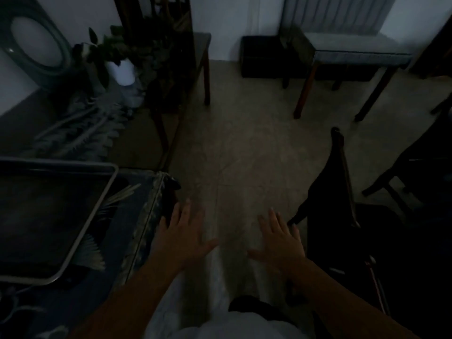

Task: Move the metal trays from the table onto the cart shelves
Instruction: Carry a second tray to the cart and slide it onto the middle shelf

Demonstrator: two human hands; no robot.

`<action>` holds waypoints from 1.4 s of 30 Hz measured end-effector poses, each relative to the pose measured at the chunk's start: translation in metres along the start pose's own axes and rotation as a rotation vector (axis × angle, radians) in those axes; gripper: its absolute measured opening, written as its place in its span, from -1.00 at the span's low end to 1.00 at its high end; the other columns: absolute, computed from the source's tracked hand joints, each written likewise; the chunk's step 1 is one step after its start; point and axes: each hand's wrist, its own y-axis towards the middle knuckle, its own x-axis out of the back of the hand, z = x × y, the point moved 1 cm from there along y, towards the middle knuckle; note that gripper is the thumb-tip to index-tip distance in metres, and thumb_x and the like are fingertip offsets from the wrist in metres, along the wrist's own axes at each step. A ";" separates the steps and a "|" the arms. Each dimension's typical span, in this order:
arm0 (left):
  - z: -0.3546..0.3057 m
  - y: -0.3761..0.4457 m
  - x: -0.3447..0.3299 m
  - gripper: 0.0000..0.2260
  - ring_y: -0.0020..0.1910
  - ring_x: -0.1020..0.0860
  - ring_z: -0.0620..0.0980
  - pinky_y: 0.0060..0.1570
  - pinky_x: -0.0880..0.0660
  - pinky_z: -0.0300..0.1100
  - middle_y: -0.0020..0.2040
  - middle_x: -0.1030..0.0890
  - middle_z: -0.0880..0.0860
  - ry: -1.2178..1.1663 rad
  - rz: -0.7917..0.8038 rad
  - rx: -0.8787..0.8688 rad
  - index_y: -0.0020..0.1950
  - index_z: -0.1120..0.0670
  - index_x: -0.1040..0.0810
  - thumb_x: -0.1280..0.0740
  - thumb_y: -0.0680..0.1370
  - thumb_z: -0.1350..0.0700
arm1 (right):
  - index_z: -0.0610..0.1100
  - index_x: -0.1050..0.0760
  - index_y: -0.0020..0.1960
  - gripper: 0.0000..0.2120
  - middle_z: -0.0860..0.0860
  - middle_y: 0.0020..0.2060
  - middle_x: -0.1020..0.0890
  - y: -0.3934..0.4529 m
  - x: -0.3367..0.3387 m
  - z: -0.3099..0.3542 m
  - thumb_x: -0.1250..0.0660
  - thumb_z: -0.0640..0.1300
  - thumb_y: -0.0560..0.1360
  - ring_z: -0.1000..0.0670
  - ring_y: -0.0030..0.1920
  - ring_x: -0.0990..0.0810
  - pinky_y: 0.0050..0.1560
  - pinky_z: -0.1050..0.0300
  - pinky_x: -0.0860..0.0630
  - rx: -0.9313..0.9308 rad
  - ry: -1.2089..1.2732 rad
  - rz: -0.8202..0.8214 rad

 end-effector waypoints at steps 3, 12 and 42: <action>0.017 0.042 0.007 -0.02 0.60 0.20 0.16 0.49 0.04 0.34 0.64 0.24 0.07 -0.089 -0.004 0.150 0.60 -0.18 0.22 0.24 0.27 -0.65 | 0.11 0.29 0.52 0.10 0.02 0.54 0.29 0.078 0.026 -0.002 0.06 0.63 0.16 -0.07 0.54 0.23 0.45 -0.31 0.10 0.124 -0.045 0.067; 0.123 -0.013 -0.001 -0.05 0.60 0.19 0.11 0.50 -0.01 0.22 0.64 0.22 0.02 -0.355 -0.097 0.850 0.59 -0.19 0.25 0.18 0.31 -0.62 | 0.05 0.13 0.53 0.14 -0.05 0.56 0.13 0.240 0.053 0.202 -0.02 0.62 0.12 -0.11 0.53 0.16 0.43 -0.25 0.02 0.896 -0.190 0.158; 0.241 -0.030 -0.059 -0.70 0.00 -0.43 -0.02 0.11 -0.20 0.06 -0.09 -0.41 -0.09 -0.764 -0.117 1.385 0.08 -0.14 -0.61 -0.19 0.59 -0.26 | 0.01 -0.33 -0.24 -0.57 0.02 -0.21 -0.44 0.305 0.006 0.454 -0.28 0.37 0.36 -0.06 -0.16 -0.49 -0.11 -0.03 -0.50 1.313 -0.426 0.357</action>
